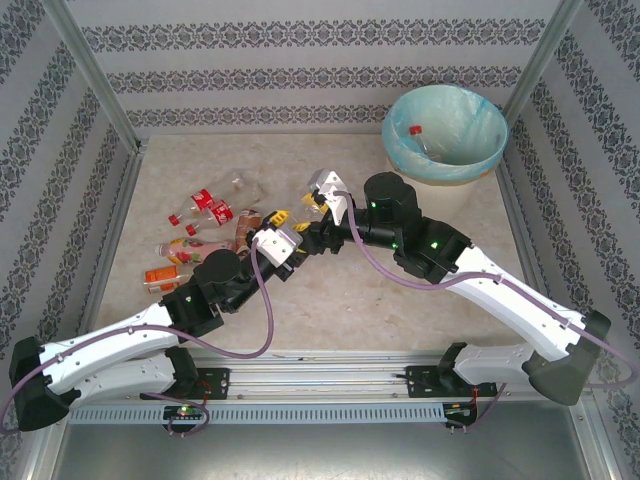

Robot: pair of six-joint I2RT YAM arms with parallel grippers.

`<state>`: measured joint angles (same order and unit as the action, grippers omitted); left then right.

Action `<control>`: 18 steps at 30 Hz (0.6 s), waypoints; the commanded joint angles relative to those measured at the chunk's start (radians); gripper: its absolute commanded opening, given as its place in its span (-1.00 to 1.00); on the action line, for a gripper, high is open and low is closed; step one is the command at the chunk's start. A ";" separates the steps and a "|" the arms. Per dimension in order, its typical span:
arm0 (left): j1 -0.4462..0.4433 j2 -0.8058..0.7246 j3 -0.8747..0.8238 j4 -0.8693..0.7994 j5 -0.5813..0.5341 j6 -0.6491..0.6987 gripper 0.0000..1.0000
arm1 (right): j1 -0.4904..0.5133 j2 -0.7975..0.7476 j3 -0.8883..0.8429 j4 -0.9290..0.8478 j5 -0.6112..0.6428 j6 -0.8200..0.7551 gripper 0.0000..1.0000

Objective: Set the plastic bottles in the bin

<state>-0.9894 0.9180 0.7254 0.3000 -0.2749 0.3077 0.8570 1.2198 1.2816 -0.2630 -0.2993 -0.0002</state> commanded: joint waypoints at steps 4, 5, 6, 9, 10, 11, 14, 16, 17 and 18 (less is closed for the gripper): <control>-0.012 0.025 0.013 0.062 0.065 -0.019 0.30 | -0.038 -0.102 0.017 -0.009 0.169 -0.024 -0.22; -0.012 0.032 0.020 0.057 0.074 -0.023 0.35 | -0.048 -0.114 0.018 -0.006 0.195 -0.030 -0.23; -0.012 0.040 0.028 0.052 0.081 -0.030 0.44 | -0.058 -0.130 0.019 -0.005 0.221 -0.039 -0.24; -0.012 0.051 0.033 0.063 0.085 -0.046 0.58 | -0.092 -0.167 0.025 -0.004 0.283 -0.069 -0.25; -0.012 0.051 0.032 0.071 0.085 -0.050 0.59 | -0.106 -0.179 0.029 -0.007 0.290 -0.081 -0.25; -0.012 0.051 0.032 0.071 0.085 -0.056 0.63 | -0.117 -0.186 0.034 -0.012 0.297 -0.092 -0.25; -0.012 0.055 0.043 0.048 0.112 -0.075 0.70 | -0.156 -0.207 0.064 -0.032 0.333 -0.140 -0.26; -0.012 0.070 0.073 -0.014 0.152 -0.092 0.74 | -0.183 -0.217 0.090 -0.033 0.373 -0.183 -0.26; -0.012 0.082 0.089 -0.044 0.167 -0.101 0.75 | -0.200 -0.217 0.106 -0.027 0.387 -0.203 -0.26; -0.012 0.097 0.107 -0.074 0.181 -0.118 0.75 | -0.221 -0.215 0.128 -0.022 0.396 -0.224 -0.26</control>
<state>-0.9939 0.9920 0.7670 0.3019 -0.1596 0.2470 0.6743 1.0157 1.3518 -0.3092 0.0132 -0.1375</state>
